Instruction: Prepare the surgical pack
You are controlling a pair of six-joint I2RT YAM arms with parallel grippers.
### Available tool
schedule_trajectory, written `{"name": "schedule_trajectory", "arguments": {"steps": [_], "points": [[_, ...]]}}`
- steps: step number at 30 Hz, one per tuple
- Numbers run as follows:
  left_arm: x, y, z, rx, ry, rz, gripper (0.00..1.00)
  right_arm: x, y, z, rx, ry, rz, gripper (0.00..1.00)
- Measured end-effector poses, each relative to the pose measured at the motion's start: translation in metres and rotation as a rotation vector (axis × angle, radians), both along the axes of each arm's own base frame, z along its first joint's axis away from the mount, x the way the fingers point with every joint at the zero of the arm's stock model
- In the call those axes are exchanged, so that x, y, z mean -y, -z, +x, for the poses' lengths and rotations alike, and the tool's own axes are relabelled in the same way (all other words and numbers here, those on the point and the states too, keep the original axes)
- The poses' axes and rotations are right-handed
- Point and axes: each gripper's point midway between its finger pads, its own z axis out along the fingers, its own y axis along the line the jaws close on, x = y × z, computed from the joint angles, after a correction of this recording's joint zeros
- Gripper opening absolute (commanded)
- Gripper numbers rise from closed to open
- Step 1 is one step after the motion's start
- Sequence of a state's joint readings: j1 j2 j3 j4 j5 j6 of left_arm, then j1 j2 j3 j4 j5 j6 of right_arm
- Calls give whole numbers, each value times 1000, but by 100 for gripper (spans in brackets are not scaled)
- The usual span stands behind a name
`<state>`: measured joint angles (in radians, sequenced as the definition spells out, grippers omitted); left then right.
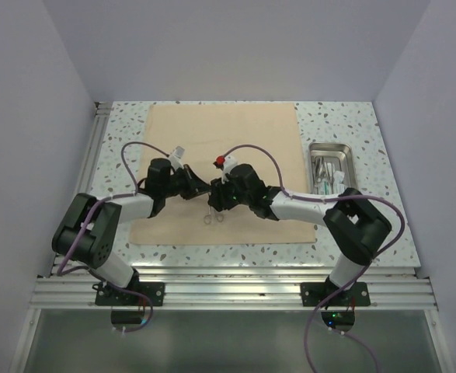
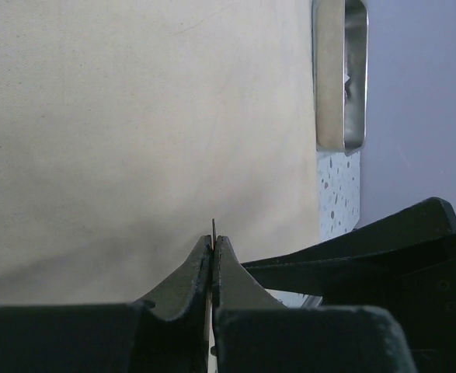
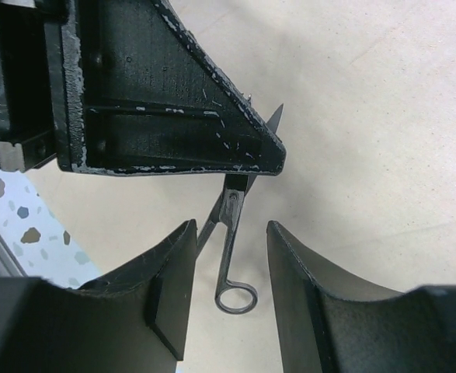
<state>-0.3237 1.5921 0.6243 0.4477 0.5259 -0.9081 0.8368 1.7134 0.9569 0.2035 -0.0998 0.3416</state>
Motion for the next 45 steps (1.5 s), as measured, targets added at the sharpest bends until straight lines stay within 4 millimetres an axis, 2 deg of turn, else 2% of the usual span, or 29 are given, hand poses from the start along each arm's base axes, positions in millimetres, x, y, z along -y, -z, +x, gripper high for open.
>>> {"name": "schedule_trajectory", "arguments": {"steps": [5, 15, 16, 19, 20, 23, 27, 33, 35, 38, 42, 45], "points": [[1, -12, 0, 22, -4, -18, 0, -5, -4, -2, -19, -11, 36, 45], [4, -27, -1, 62, -11, -24, 1, -12, 6, -9, -73, -28, 58, 30], [3, -27, -1, 66, -14, -23, 4, -12, 6, -9, -74, -27, 59, 23], [1, -30, -2, 74, -25, -18, 29, -10, 6, -6, -74, -13, 57, 15], [1, -32, -1, 83, -27, -17, 43, -9, 7, -5, -75, -9, 54, 10], [0, -37, -1, 101, -34, -13, 61, -7, 8, -4, -74, 3, 46, 4], [-4, -38, -1, 110, -53, 16, 72, -5, 11, -4, -79, 11, 33, 1], [-17, -40, -1, 132, -96, 86, 75, 12, 14, 4, -99, 52, 6, 0], [-23, -40, -1, 141, -112, 120, 75, 29, 9, 16, -103, 94, -1, 0], [-32, -41, -2, 161, -134, 168, 75, 68, -10, 43, -92, 193, 10, 0], [-40, -47, -2, 203, -143, 214, 75, 156, -42, 90, -58, 393, 35, 0], [-42, -51, -2, 235, -140, 232, 74, 229, -51, 114, -81, 548, 28, 0]]}}
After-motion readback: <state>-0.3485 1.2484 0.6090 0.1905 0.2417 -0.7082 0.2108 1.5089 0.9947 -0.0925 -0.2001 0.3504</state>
